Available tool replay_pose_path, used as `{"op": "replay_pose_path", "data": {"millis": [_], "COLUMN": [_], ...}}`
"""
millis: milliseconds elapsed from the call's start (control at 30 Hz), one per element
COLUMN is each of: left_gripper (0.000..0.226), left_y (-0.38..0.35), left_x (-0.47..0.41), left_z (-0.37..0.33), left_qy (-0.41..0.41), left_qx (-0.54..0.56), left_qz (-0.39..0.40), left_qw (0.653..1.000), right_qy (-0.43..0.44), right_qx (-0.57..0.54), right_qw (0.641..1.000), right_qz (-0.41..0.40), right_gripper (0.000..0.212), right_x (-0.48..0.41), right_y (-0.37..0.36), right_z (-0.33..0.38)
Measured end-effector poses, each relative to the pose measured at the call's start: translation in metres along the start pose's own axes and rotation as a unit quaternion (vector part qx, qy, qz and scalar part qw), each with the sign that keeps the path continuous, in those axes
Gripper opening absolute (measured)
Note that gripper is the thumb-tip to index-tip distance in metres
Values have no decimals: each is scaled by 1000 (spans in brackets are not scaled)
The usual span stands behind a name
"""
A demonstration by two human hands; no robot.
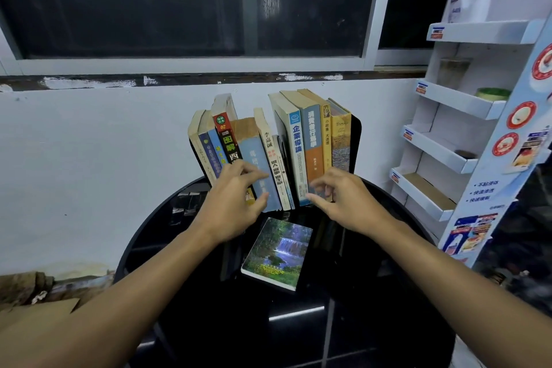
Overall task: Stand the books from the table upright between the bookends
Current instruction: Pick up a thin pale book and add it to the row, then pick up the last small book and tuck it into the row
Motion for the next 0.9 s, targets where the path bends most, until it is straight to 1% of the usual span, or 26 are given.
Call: {"op": "replay_pose_path", "data": {"millis": [67, 167, 233, 300, 367, 433, 533, 600, 733, 900], "left_gripper": [45, 48, 41, 35, 43, 45, 54, 56, 48, 38], "left_y": [-10, -27, -35, -40, -44, -48, -49, -50, -51, -55], "left_x": [9, 22, 29, 32, 35, 38, 40, 42, 47, 55], "left_z": [6, 12, 13, 14, 16, 15, 11, 13, 17, 10], "left_qy": [26, 70, 91, 115, 140, 149, 153, 165, 188, 183], "left_qx": [2, -4, -6, -12, 3, 15, 21, 28, 51, 62], "left_qz": [64, 163, 190, 205, 219, 225, 218, 211, 205, 209], "left_qw": [998, 984, 978, 972, 966, 963, 964, 963, 959, 959], "right_qy": [-20, -55, -74, -82, -85, -89, -98, -104, -116, -131], "right_qx": [9, 18, 22, 21, 18, 16, 23, 30, 31, 28], "right_qw": [999, 995, 992, 990, 988, 987, 983, 980, 976, 974], "right_qz": [39, 80, 98, 113, 127, 136, 155, 169, 181, 184], "right_gripper": [30, 32, 33, 34, 36, 40, 47, 51, 59, 62], "right_x": [14, 34, 46, 55, 62, 66, 70, 70, 66, 62], "right_y": [-3, -9, -14, -19, -23, -27, -33, -37, -41, -43], "right_z": [-3, -7, -9, -8, -5, -1, 2, 3, 5, 2]}}
Point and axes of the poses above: each hand's wrist, its own x-axis away from the middle knuckle, its own y-axis out of the back of the hand, z = x × y, the point moved 4 cm from there along -x, towards the middle knuckle, and after that the axes turned 2 degrees about z, right-handed, at the moved point
